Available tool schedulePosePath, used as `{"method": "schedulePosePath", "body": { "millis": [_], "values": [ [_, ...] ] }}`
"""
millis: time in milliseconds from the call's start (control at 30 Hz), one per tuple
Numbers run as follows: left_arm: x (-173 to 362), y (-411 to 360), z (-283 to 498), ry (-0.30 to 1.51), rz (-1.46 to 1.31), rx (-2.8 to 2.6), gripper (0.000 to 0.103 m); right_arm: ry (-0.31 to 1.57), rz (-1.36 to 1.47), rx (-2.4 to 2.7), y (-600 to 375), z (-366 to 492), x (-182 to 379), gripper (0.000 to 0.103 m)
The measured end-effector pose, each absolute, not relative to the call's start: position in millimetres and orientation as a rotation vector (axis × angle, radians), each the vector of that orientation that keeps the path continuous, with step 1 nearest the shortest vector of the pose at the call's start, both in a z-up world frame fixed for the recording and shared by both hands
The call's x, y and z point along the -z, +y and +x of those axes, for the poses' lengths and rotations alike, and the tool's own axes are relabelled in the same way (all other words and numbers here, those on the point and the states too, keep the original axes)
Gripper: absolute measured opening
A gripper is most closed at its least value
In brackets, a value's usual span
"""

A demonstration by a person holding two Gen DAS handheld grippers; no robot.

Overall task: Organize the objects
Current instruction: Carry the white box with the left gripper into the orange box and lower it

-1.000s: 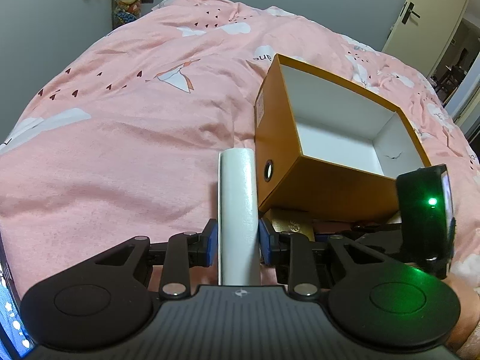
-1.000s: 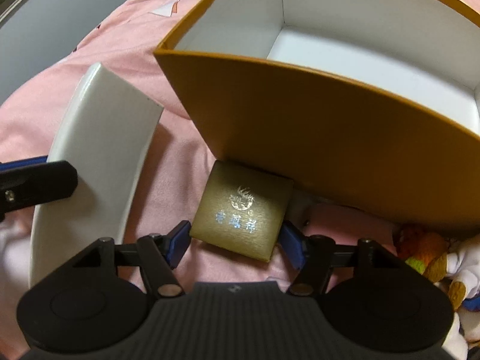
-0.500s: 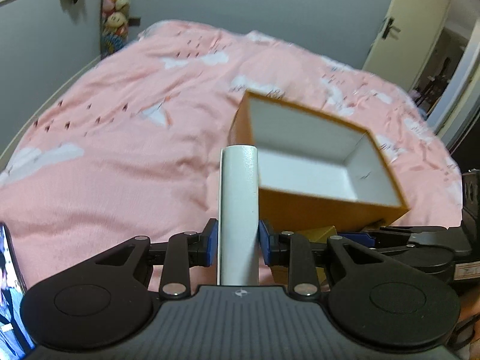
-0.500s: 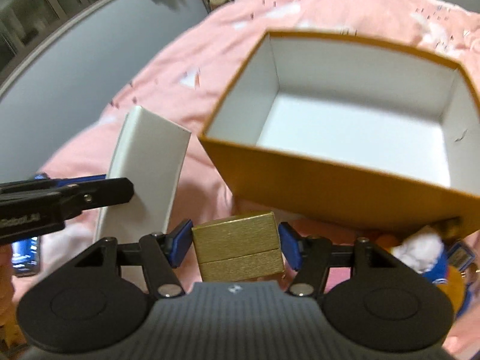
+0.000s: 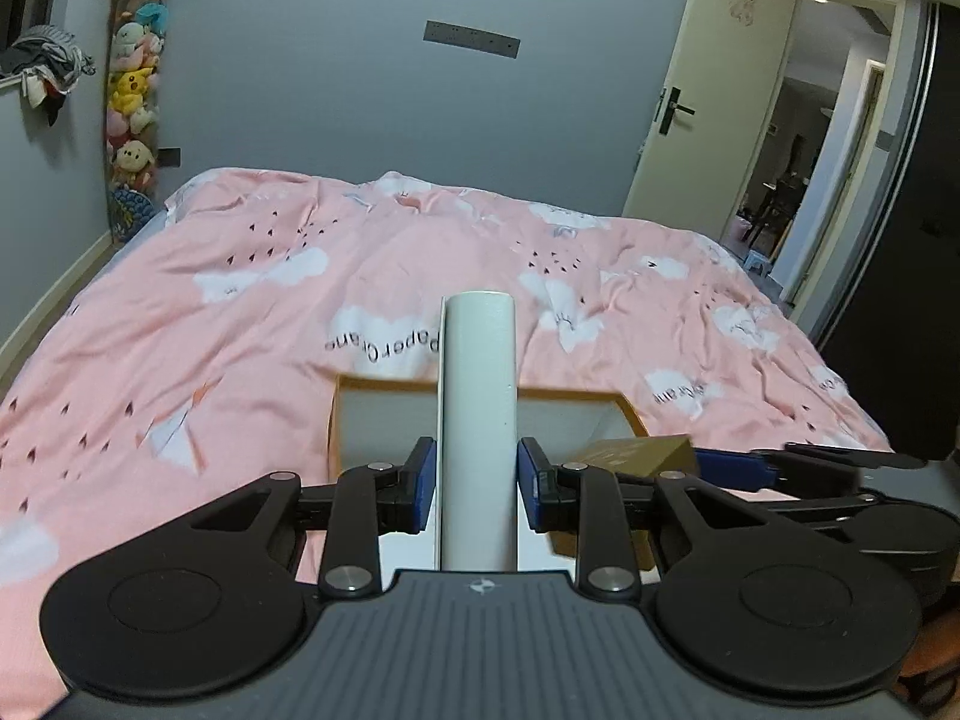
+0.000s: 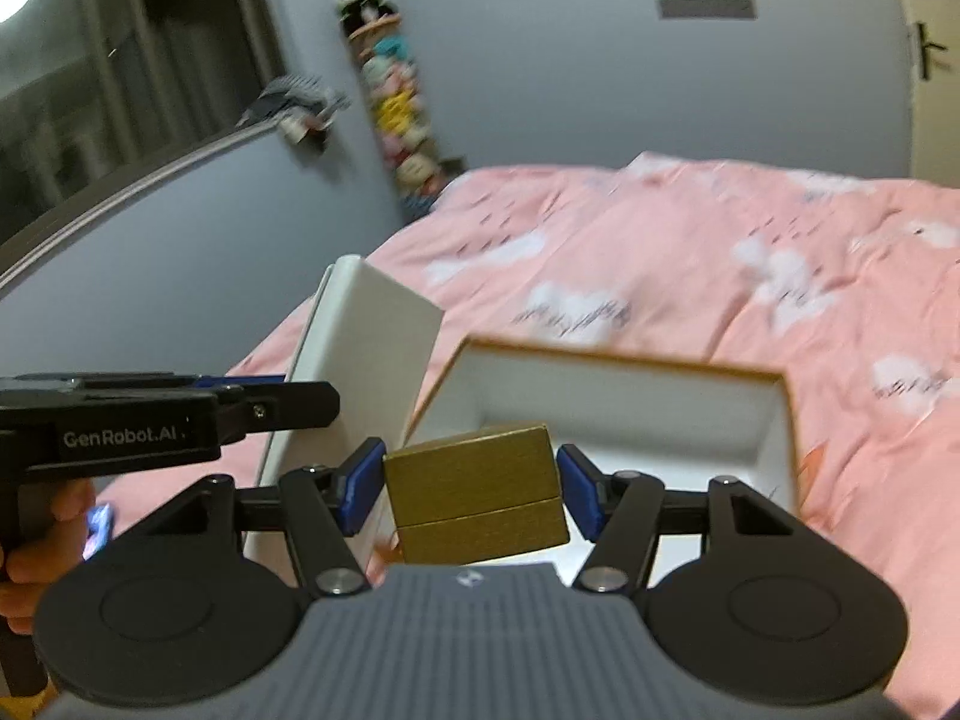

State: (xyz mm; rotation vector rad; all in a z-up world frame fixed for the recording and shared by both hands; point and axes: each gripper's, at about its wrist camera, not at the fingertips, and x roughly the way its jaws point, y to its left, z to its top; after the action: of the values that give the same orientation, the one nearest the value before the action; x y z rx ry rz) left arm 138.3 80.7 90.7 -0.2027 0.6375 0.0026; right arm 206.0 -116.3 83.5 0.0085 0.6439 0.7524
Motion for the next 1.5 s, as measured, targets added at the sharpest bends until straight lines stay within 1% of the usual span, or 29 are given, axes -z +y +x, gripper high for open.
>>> {"method": "schedulePosePath", "body": {
  "millis": [133, 267, 433, 667, 900, 1000, 1133, 1300, 1500],
  "values": [
    [-66, 68, 185, 0.688, -0.093, -0.088, 0.032, 0.651, 0.019, -0.652, -116, 245, -71, 0.063],
    [-26, 56, 221, 0.786, 0.015, -0.153, 0.032, 0.732, 0.035, -0.615, -109, 281, -35, 0.063],
    [20, 47, 246, 0.875, 0.143, -0.195, 0.032, 0.834, 0.019, -0.586, -108, 302, 4, 0.063],
    [57, 44, 263, 0.992, 0.246, -0.235, 0.033, 0.874, 0.006, -0.593, -104, 314, 27, 0.064],
    [73, 32, 273, 1.032, 0.371, -0.278, 0.034, 0.891, -0.009, -0.597, -102, 312, 36, 0.064],
    [72, 30, 273, 1.036, 0.363, -0.274, 0.033, 0.894, -0.007, -0.592, -104, 312, 37, 0.064],
    [67, 35, 271, 1.045, 0.244, -0.239, 0.033, 0.898, -0.005, -0.589, -106, 312, 37, 0.064],
    [57, 47, 267, 1.045, 0.093, -0.152, 0.037, 0.907, -0.004, -0.590, -107, 312, 36, 0.064],
    [49, 63, 263, 1.050, -0.077, -0.038, 0.037, 0.966, 0.033, -0.603, -107, 316, 44, 0.064]
  ]
}}
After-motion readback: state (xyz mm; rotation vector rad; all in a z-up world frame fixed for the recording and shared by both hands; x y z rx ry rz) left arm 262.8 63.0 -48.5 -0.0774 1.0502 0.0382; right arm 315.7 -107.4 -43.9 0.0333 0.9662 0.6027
